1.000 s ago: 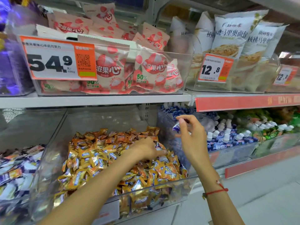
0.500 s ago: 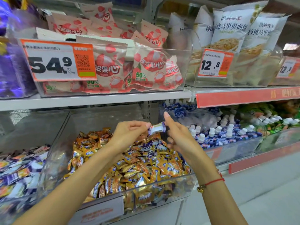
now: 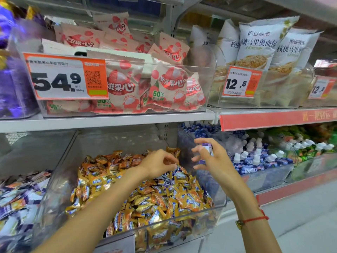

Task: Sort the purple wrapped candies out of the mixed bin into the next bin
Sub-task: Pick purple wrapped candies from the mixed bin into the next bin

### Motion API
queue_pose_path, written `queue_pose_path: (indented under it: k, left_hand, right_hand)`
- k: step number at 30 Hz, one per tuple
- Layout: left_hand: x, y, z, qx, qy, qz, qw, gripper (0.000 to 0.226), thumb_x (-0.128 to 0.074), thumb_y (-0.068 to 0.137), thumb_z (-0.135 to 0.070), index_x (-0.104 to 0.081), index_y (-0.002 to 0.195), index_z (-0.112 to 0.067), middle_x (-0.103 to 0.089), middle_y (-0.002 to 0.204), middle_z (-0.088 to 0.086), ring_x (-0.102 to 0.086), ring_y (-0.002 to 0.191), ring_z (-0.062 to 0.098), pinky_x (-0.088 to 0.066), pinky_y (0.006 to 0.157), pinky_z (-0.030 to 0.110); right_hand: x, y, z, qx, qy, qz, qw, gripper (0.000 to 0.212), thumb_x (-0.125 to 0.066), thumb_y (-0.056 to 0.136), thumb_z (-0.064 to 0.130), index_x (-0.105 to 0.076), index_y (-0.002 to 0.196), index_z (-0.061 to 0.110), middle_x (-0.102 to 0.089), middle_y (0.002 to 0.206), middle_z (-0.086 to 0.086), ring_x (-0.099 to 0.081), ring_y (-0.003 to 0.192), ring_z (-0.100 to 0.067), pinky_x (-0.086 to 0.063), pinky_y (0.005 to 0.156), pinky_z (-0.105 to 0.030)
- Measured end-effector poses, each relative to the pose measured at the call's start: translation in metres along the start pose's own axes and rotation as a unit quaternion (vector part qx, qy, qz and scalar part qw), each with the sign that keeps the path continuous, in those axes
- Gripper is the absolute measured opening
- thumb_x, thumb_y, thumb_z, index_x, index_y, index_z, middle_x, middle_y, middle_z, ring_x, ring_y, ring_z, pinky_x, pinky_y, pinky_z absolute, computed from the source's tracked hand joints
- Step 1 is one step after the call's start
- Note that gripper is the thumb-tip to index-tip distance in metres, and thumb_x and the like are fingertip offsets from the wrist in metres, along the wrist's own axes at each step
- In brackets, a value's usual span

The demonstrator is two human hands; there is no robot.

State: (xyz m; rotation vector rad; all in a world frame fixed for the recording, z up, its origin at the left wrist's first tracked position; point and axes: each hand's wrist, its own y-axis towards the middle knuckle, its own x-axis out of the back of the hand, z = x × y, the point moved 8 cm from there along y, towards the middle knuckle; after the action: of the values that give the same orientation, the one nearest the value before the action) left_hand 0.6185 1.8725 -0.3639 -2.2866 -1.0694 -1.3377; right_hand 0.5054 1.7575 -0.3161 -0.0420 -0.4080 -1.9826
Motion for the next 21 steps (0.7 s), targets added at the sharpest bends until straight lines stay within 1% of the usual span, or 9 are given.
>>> queue_pose_path:
  k: [3, 5, 7, 9, 12, 14, 17, 19, 21]
  left_hand:
    - [-0.035, 0.024, 0.002, 0.009, 0.083, 0.095, 0.992, 0.049, -0.063, 0.088, -0.049, -0.059, 0.130, -0.024, -0.064, 0.126, -0.003, -0.059, 0.111, 0.015, -0.047, 0.095, 0.034]
    - [-0.046, 0.032, 0.002, 0.021, 0.131, 0.111, 0.985, 0.058, -0.065, 0.085, -0.051, -0.054, 0.134, -0.023, -0.066, 0.122, -0.001, -0.060, 0.110, 0.017, -0.048, 0.096, 0.038]
    - [-0.047, 0.037, 0.003, 0.044, 0.132, 0.112, 0.984, 0.053, -0.072, 0.083, -0.042, -0.055, 0.129, -0.020, -0.064, 0.121, 0.001, -0.059, 0.111, 0.021, -0.048, 0.096, 0.038]
    - [-0.047, 0.034, 0.005, 0.079, 0.111, 0.136, 0.981, 0.047, -0.078, 0.080, -0.029, -0.057, 0.120, -0.018, -0.060, 0.120, 0.003, -0.059, 0.109, 0.023, -0.049, 0.092, 0.033]
    - [-0.043, 0.022, 0.014, 0.101, 0.069, 0.149, 0.981, 0.028, -0.077, 0.081, -0.022, -0.063, 0.104, -0.015, -0.062, 0.110, 0.003, -0.059, 0.102, 0.020, -0.049, 0.085, 0.028]
    - [-0.040, 0.015, 0.019, 0.095, 0.036, 0.133, 0.986, 0.017, -0.074, 0.084, -0.020, -0.069, 0.098, -0.014, -0.065, 0.103, 0.000, -0.059, 0.094, 0.015, -0.046, 0.079, 0.025]
    - [-0.036, 0.003, 0.017, 0.088, 0.048, 0.110, 0.989, 0.020, -0.072, 0.086, -0.028, -0.073, 0.103, -0.018, -0.066, 0.095, -0.009, -0.059, 0.087, 0.010, -0.046, 0.078, 0.026]
    - [-0.033, 0.001, 0.017, 0.094, 0.064, 0.077, 0.990, 0.024, -0.073, 0.082, -0.038, -0.074, 0.102, -0.025, -0.069, 0.102, -0.011, -0.063, 0.097, 0.013, -0.051, 0.086, 0.032]
    - [-0.027, -0.002, 0.017, 0.114, 0.011, 0.025, 0.993, 0.017, -0.075, 0.078, -0.042, -0.077, 0.089, -0.029, -0.072, 0.098, -0.014, -0.064, 0.092, 0.012, -0.053, 0.087, 0.036]
  right_hand:
    - [0.018, 0.003, 0.005, 0.083, -0.160, -0.050, 0.982, 0.026, -0.048, 0.099, 0.013, -0.061, 0.119, 0.023, -0.065, 0.101, 0.003, -0.055, 0.071, 0.004, -0.042, 0.059, -0.006]
    - [0.020, 0.003, 0.008, 0.100, -0.179, -0.056, 0.977, 0.020, -0.047, 0.100, 0.021, -0.063, 0.112, 0.025, -0.063, 0.087, 0.012, -0.055, 0.065, 0.009, -0.038, 0.057, -0.005]
    - [0.017, 0.002, 0.010, 0.103, -0.183, -0.052, 0.976, 0.018, -0.047, 0.100, 0.029, -0.064, 0.095, 0.027, -0.061, 0.083, 0.019, -0.056, 0.072, 0.010, -0.039, 0.062, -0.005]
    - [0.011, -0.002, 0.013, 0.113, -0.184, -0.043, 0.975, 0.029, -0.047, 0.099, 0.035, -0.060, 0.076, 0.022, -0.059, 0.074, 0.014, -0.053, 0.068, -0.002, -0.038, 0.063, -0.015]
    - [0.004, -0.006, 0.013, 0.104, -0.153, -0.032, 0.982, 0.042, -0.042, 0.101, 0.037, -0.037, 0.067, 0.013, -0.034, 0.060, 0.006, -0.030, 0.054, -0.008, -0.028, 0.058, -0.030]
    - [0.001, -0.004, 0.007, 0.081, -0.139, -0.027, 0.987, 0.035, -0.036, 0.103, 0.034, -0.037, 0.074, 0.016, -0.035, 0.062, 0.004, -0.032, 0.056, -0.011, -0.033, 0.059, -0.034]
    - [-0.007, -0.002, -0.001, 0.062, -0.139, -0.005, 0.988, 0.015, -0.033, 0.104, 0.023, -0.047, 0.109, 0.021, -0.047, 0.072, 0.000, -0.043, 0.060, -0.014, -0.043, 0.064, -0.043]
    - [-0.013, -0.001, -0.005, 0.061, -0.146, 0.016, 0.987, 0.024, -0.034, 0.104, 0.016, -0.046, 0.123, 0.021, -0.050, 0.079, 0.003, -0.045, 0.060, -0.013, -0.042, 0.062, -0.036]
    - [-0.015, 0.000, -0.002, 0.069, -0.154, 0.014, 0.986, 0.028, -0.035, 0.103, 0.014, -0.051, 0.124, 0.023, -0.053, 0.088, 0.008, -0.049, 0.066, -0.007, -0.043, 0.062, -0.021]
